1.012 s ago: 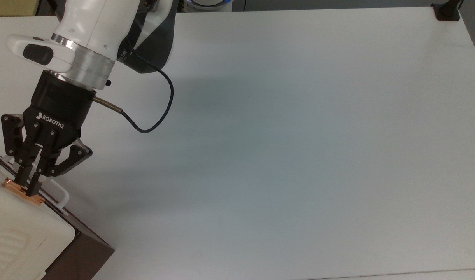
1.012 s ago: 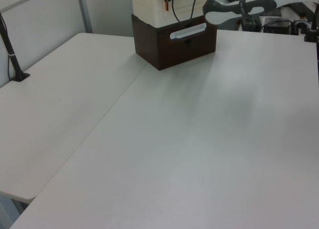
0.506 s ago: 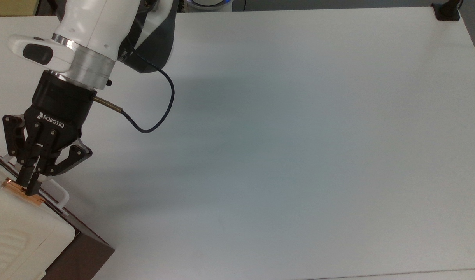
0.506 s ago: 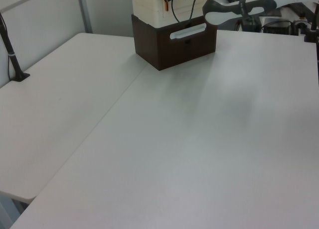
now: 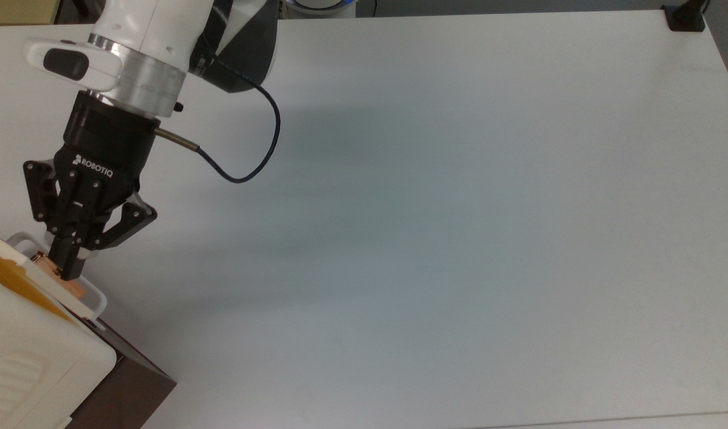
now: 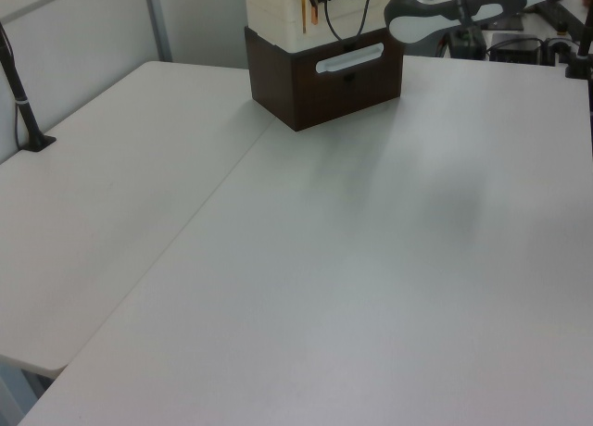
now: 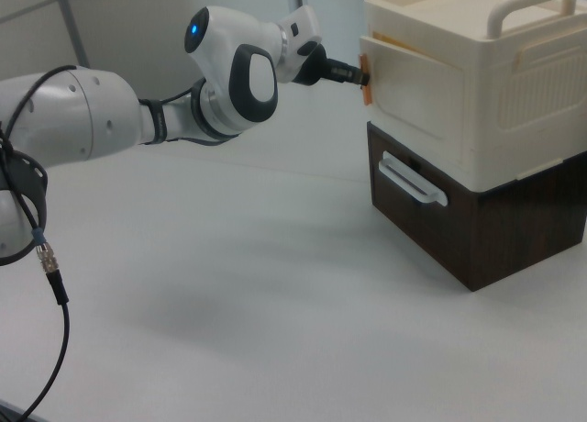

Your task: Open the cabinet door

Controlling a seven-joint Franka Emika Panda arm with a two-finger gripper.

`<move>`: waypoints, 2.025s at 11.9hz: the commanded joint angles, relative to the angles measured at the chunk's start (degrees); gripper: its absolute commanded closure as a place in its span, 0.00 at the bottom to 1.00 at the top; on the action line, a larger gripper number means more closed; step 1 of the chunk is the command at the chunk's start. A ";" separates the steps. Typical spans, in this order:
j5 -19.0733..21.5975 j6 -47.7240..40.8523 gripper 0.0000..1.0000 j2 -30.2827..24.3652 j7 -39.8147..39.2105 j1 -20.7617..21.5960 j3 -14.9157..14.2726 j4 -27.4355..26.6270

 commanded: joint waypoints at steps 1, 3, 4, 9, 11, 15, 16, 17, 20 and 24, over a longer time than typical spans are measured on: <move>2.59 0.78 0.95 -5.68 -0.09 1.97 2.63 -9.52; 2.68 0.17 0.95 -8.75 -0.18 1.97 3.85 -14.44; 2.68 -2.36 0.95 -9.89 -0.18 1.88 4.99 -16.03; 20.55 -27.88 0.88 -15.51 -15.84 1.44 7.11 -15.61; 26.93 -46.15 0.25 -18.51 -24.50 1.27 6.58 -12.90; 26.50 -63.78 0.00 -21.06 -24.70 1.18 6.41 -12.36; 26.50 -66.78 0.00 -22.29 -25.14 0.66 6.32 -12.44; 26.50 -68.46 0.00 -23.78 -25.23 0.21 6.32 -12.79; 25.63 -68.74 0.00 -27.30 -25.32 -1.81 5.53 -12.71; 24.83 -71.03 0.00 -27.92 -25.32 -1.99 5.26 -12.71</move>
